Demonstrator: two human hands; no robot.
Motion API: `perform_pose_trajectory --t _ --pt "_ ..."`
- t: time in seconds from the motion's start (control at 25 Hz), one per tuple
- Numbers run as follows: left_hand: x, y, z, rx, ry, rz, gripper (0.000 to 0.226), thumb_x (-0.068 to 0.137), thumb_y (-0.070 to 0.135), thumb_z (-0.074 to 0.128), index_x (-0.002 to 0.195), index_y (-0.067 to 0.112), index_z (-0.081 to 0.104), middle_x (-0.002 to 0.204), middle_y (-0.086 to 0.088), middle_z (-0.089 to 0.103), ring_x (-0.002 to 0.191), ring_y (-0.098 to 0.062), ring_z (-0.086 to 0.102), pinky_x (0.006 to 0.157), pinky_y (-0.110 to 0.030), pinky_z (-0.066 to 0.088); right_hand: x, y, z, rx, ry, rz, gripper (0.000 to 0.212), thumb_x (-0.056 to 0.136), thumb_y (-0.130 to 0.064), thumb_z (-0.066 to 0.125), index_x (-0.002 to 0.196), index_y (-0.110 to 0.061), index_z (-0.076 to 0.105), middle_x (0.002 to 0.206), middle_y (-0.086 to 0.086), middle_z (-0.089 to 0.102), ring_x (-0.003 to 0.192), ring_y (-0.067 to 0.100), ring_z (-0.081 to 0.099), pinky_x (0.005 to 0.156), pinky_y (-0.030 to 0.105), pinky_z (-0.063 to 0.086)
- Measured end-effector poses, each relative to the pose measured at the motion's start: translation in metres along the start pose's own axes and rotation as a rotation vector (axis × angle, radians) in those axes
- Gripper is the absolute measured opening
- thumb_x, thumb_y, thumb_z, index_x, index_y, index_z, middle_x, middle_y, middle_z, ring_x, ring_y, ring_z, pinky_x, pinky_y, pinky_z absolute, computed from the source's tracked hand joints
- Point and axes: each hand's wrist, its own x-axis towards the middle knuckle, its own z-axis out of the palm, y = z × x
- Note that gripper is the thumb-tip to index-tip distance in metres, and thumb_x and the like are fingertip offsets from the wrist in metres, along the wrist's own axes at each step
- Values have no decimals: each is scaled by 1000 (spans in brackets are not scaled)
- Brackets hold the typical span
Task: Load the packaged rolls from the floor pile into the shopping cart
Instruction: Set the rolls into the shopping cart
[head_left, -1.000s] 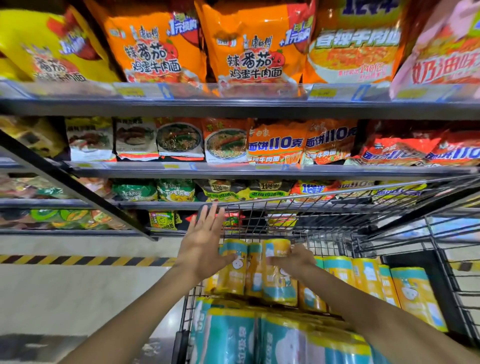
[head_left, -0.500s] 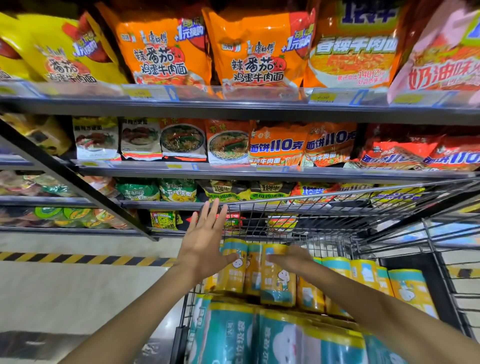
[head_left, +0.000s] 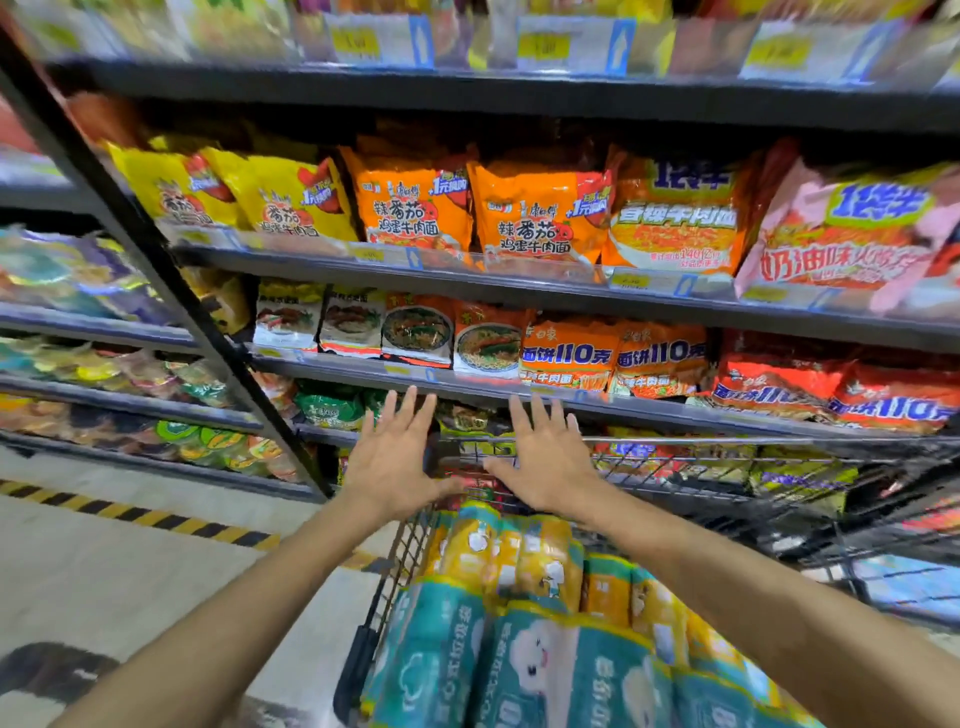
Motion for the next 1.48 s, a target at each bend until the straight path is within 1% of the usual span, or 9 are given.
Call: perform_pose_trajectory --t 0.28,0.4,0.6,0.88,1.0,1.04,1.16,1.24,1.48 --pt "-144 -49 -18 -168 128 -407 113 73 74 55 152 19 -3 160 -4 -5 147 -27 3 118 -45 12 -53 -94 -30 -19 104 -485 86 94 -59 38 153 -12 -3 160 12 -2 147 33 -1 118 46 8" --pt "-236 -81 -18 -112 170 -636 113 72 80 49 152 21 -5 160 -4 -5 147 -25 -1 116 -49 4 -81 -168 -23 -33 118 -707 86 93 -60 37 153 -11 -1 160 11 3 146 33 4 117 45 11" --pt "-404 -125 3 -167 291 -1054 110 73 73 56 153 22 0 160 0 -5 147 -25 -7 116 -50 2 -155 -294 19 -48 -9 -1068 82 96 -58 33 153 -13 -3 161 8 -3 148 29 -2 119 43 4" --pt "-596 -158 51 -176 272 -1523 113 68 78 53 153 22 3 160 -3 1 147 -28 -4 115 -53 6 -251 -450 103 -89 -113 -1397 81 93 -60 38 152 -12 9 158 10 15 145 28 15 118 42 17" --pt "-652 -186 74 -226 243 -1621 128 48 89 26 153 20 -1 160 -3 -4 147 -27 -6 116 -49 6 -288 -511 144 -128 -190 -1479 81 94 -59 37 152 -12 5 160 8 9 146 27 10 119 43 14" --pt "-665 -197 79 -260 241 -1636 128 49 89 27 153 19 -2 160 -4 -5 147 -26 -7 116 -48 5 -297 -530 156 -143 -216 -1493 81 94 -59 36 153 -13 4 160 8 8 147 27 9 119 42 14" --pt "-694 -229 96 -298 260 -1663 118 68 81 51 152 18 -3 160 -5 -8 146 -26 -9 118 -45 2 -312 -575 183 -212 -271 -1507 79 96 -57 34 153 -14 -1 160 8 3 148 29 3 120 41 6" --pt "-709 -255 103 -300 279 -1683 110 76 73 53 152 18 -5 159 -5 -10 146 -26 -10 118 -43 1 -320 -611 196 -260 -284 -1525 79 97 -56 33 153 -14 -2 160 9 1 148 29 2 119 41 4" --pt "-735 -353 123 -318 350 -1784 108 78 70 54 152 17 -6 159 -6 -11 146 -26 -10 118 -40 2 -322 -732 246 -290 -283 -1676 81 96 -57 35 153 -15 -5 161 7 -4 148 29 0 119 39 6"
